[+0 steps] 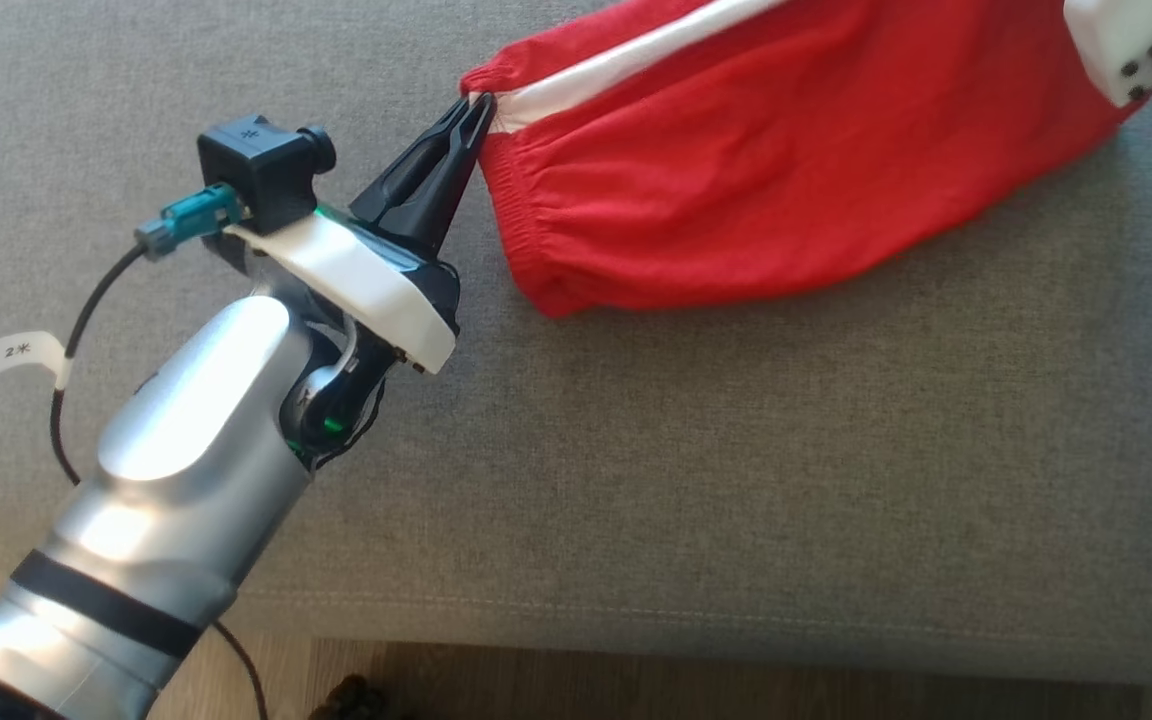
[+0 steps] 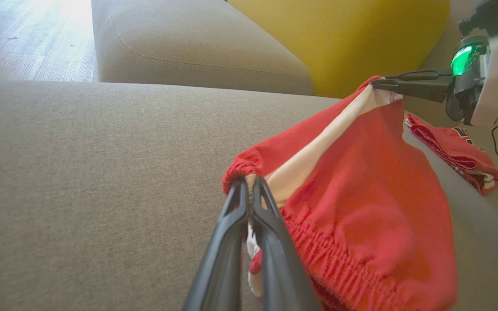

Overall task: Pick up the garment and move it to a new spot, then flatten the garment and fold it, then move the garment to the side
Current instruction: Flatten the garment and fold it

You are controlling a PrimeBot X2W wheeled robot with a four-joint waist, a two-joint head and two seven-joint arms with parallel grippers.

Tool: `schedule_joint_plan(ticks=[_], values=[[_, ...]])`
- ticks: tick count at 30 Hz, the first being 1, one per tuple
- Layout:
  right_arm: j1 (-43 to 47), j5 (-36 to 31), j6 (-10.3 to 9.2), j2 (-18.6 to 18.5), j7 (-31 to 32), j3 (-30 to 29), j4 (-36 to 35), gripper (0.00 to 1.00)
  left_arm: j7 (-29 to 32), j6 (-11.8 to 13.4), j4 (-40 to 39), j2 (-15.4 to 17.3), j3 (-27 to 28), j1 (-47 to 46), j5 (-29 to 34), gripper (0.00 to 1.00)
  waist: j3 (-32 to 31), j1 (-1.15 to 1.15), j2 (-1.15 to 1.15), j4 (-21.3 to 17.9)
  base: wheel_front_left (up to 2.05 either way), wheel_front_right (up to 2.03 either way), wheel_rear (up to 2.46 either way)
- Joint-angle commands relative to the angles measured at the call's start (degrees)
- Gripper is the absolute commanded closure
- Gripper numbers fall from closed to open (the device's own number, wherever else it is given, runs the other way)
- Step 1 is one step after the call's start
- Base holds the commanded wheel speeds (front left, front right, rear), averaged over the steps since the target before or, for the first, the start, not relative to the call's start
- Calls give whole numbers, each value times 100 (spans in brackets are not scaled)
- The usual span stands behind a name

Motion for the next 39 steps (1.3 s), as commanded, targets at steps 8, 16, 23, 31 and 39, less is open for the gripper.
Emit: schedule_joint_plan(ticks=[8, 16, 23, 31, 39], values=[[-294, 430, -2, 198, -880, 282, 654, 0, -33, -34, 91, -19, 356, -91, 99, 0, -36, 0, 0, 19, 0, 0, 0], [534, 1332, -2, 484, -1488, -602, 1036, 0, -33, 324, -194, -72, 1239, 587, 760, 0, -513, 0, 0, -183, 0, 0, 0], [1487, 1894, -2, 458, -1217, -1013, 1240, 0, -33, 1314, -1352, -225, 1965, 1830, 2135, 0, -1037, 0, 0, -139, 0, 0, 0], [2194, 2402, -2, 452, -1436, -1546, 1780, 0, -33, 2158, -2410, -756, 2036, 3362, 3602, 0, -1431, 0, 0, 465, 0, 0, 0], [1723, 1888, -2, 301, -1814, -1693, 2796, 0, -34, 1983, -2573, -1148, 1762, 3710, 3991, 0, -1058, 0, 0, 1046, 0, 0, 0]])
